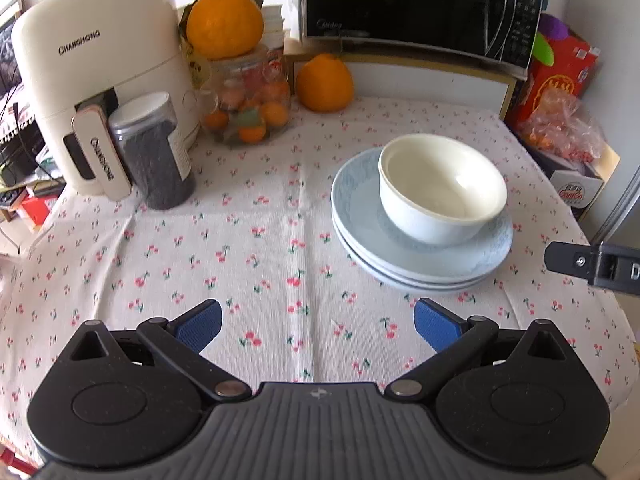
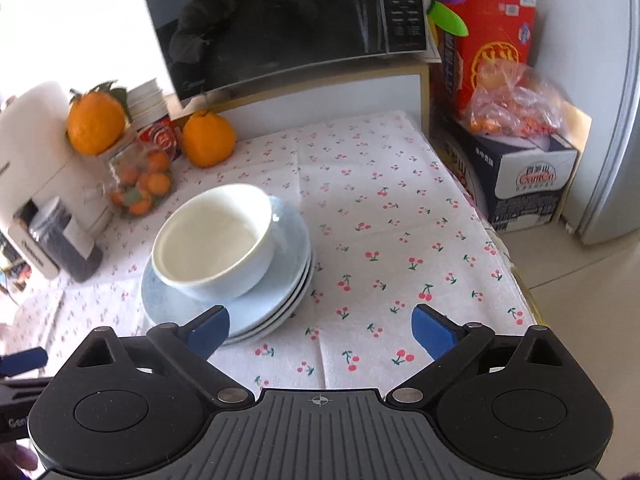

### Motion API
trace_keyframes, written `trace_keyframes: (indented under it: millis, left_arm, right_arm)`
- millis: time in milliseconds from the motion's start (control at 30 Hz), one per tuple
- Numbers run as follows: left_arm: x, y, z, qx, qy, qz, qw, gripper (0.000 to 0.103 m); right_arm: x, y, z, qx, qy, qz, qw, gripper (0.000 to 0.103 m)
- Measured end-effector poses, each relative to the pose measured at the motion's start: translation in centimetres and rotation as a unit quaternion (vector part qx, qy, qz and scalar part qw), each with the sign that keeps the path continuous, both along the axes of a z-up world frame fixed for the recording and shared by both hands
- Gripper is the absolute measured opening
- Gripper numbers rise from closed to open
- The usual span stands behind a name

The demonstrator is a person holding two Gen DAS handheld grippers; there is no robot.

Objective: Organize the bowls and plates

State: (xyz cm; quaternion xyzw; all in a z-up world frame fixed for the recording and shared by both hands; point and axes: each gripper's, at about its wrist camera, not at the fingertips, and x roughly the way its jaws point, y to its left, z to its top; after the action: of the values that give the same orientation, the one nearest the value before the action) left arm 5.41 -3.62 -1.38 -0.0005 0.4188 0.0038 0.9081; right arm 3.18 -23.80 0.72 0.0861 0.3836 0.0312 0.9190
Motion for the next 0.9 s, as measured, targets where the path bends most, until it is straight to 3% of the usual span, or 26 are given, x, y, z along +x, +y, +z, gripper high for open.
trace_keyframes:
  millis: [400, 900]
  left_arm:
    - [-0.9, -0.4, 0.1, 0.028, -0.008, 0.021, 0.9993, 0.103]
    - [-1.1, -0.4, 0.6, 0.036, -0.026, 0.036, 0.9983, 0.103]
  right_arm:
    - [-1.2, 2.5, -0.4, -0.04, -0.006, 0.003, 0.999, 0.103]
    - [-1.1, 3.1, -0.7, -0.057, 0.006, 0.001, 0.998, 0.103]
